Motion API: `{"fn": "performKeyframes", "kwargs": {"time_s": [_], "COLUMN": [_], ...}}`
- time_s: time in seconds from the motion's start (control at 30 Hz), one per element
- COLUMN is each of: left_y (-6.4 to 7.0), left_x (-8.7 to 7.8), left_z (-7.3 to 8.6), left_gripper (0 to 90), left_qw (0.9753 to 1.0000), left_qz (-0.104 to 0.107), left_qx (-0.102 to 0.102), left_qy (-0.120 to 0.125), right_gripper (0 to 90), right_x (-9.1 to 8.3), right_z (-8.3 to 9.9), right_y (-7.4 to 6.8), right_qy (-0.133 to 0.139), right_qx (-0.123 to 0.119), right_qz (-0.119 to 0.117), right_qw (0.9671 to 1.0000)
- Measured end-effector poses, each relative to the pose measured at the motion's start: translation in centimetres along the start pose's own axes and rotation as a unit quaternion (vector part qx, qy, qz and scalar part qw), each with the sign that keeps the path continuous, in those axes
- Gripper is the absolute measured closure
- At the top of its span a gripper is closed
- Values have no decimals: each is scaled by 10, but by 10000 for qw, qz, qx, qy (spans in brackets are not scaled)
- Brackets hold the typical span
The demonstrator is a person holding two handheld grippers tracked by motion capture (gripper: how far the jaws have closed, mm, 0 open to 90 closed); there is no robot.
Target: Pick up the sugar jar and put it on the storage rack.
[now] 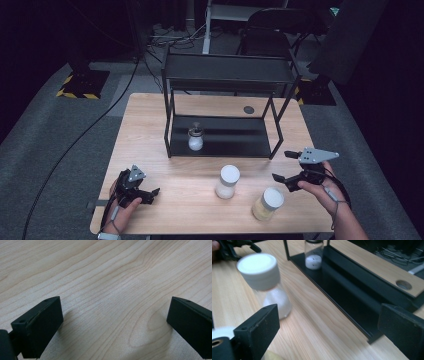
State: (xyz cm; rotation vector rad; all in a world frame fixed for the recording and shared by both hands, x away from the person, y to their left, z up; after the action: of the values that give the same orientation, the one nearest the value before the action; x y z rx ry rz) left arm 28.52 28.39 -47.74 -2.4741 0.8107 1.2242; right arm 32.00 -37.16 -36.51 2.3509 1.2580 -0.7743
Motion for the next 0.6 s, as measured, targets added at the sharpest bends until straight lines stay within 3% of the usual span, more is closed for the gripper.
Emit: {"fn": "performKeyframes", "kwargs": {"time_s": [0.6], "left_y": [0], "left_x": [0], "left_z": [0], "left_gripper": [5], "left_qw": [10000], "left_qz": [1], "left_qx": [0], "left_qy": [-1], "right_gripper": [38], "right_x": [24], "right_z": [-47], "right_y": [-17], "right_qy": [59], "right_qx": [-426], "right_qz": [-318], "right_qw": [9986]}}
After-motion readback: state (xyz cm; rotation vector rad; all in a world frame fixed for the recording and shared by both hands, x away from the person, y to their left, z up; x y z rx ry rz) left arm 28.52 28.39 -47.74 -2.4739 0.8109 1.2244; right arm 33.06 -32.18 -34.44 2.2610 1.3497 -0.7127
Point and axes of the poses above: each handheld gripper's, and its own axes: x roughly forward along the jaws, z roughly out of its underside, y roughly to its right, the point moved 4 cm from there along x, roughly forward along the jaws, and after that the axes turned 6 degrees about -y, right-handed, at the moved point
